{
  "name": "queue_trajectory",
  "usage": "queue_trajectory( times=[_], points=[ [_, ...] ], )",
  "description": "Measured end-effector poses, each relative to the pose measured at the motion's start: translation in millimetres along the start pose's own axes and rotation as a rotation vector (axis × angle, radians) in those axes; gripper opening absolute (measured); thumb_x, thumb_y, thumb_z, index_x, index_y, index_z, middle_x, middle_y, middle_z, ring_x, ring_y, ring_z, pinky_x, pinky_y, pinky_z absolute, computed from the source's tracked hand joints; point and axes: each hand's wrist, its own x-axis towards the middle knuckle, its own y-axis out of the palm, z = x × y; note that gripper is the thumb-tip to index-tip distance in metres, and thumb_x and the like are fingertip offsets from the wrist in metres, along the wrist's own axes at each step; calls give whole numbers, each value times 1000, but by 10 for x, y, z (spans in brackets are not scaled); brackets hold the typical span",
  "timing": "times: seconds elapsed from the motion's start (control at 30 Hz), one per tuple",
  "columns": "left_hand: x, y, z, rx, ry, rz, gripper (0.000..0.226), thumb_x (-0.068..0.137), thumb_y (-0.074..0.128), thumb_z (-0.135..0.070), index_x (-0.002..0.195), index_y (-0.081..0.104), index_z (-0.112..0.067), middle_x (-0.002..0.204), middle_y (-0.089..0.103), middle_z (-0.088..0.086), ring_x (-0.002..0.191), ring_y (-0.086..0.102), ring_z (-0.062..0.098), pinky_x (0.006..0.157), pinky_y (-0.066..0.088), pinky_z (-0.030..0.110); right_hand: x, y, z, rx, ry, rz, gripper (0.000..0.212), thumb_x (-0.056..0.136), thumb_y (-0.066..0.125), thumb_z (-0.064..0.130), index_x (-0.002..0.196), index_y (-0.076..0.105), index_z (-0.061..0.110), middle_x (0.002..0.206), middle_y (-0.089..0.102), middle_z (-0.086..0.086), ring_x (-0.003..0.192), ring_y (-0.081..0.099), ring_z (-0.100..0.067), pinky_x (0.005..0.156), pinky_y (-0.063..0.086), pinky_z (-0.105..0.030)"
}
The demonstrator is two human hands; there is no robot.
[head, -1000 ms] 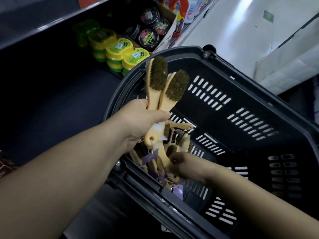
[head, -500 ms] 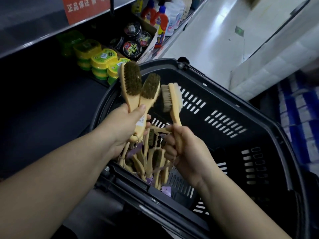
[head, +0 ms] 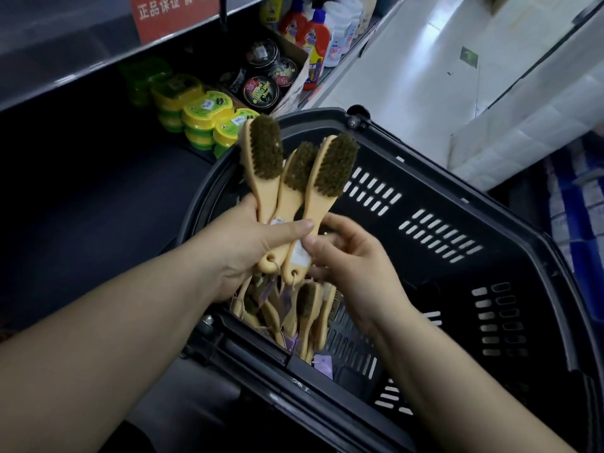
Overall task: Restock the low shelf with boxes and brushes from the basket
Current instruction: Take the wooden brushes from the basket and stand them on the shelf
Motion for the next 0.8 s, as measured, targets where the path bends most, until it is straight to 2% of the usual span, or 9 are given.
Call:
queue_trajectory(
  times=[0.1, 0.2, 0.3, 0.43, 0.53, 0.6, 0.7, 0.73, 0.8],
  points=[
    [2, -11, -6, 59, 5, -17, 52, 60, 77, -14, 108, 58, -20, 94, 74, 3, 84, 72, 23, 66, 59, 38, 115, -62, 27, -134, -70, -52, 17, 84, 67, 13, 99, 61, 17, 71, 68, 4, 66, 66, -9, 62, 55, -22],
    [16, -11, 5, 94, 30, -82, 58, 62, 79, -10, 116, 57, -15, 99, 72, 7, 89, 71, 27, 74, 57, 46, 193, -83, -11, -269, -121, 10, 13, 86, 65, 22, 99, 67, 20, 90, 70, -3, 77, 66, -10, 71, 55, -25],
    [43, -18, 32, 96, 31, -126, 55, 66, 78, -3, 116, 57, -15, 100, 71, 9, 82, 72, 27, 59, 57, 40, 258, -129, -144, -200, -52, 50, 22, 94, 53, 30, 103, 70, 18, 94, 70, -3, 85, 65, -15, 85, 55, -39],
    [78, -18, 51, 114, 42, -163, 49, 72, 74, 1, 115, 57, -14, 97, 71, 8, 76, 72, 23, 52, 55, 32, 446, -248, -431, -125, 126, 6, 32, 99, 42, 32, 88, 72, 27, 82, 68, 5, 73, 60, -7, 70, 50, -25],
    [92, -13, 41, 145, 49, -178, 46, 73, 74, -2, 114, 57, -14, 96, 71, 8, 80, 71, 25, 62, 59, 40, 642, -281, -851, -751, 309, 216, 15, 96, 48, 22, 101, 62, 19, 97, 64, -3, 88, 62, -17, 78, 53, -33],
    [116, -11, 37, 160, 50, -185, 44, 74, 74, -3, 112, 57, -14, 98, 71, 10, 83, 71, 30, 72, 58, 50, 748, -219, -1210, -1191, 364, 392, 28, 95, 50, 26, 117, 57, 9, 117, 60, -15, 105, 59, -28, 88, 48, -35],
    [195, -28, 14, 165, 57, -188, 43, 74, 74, -1, 111, 56, -13, 99, 69, 13, 84, 70, 32, 71, 58, 52, 820, -101, -1566, -1263, 411, 399, 50, 91, 56, 28, 135, 44, 6, 137, 49, -14, 124, 48, -30, 103, 40, -36],
    [230, -38, -2, 170, 60, -190, 44, 73, 74, -1, 112, 56, -12, 99, 69, 13, 85, 70, 31, 71, 58, 51, 837, -82, -1548, -1260, 431, 396, 49, 90, 58, 26, 133, 46, 5, 133, 51, -15, 121, 50, -30, 101, 42, -37],
    [296, -48, -42, 181, 63, -189, 45, 73, 74, -2, 113, 56, -13, 99, 70, 11, 86, 70, 29, 74, 58, 49, 884, -155, -1400, -1134, 507, 415, 33, 89, 59, 20, 118, 54, 6, 109, 62, -14, 97, 63, -24, 78, 51, -30]
  ],
)
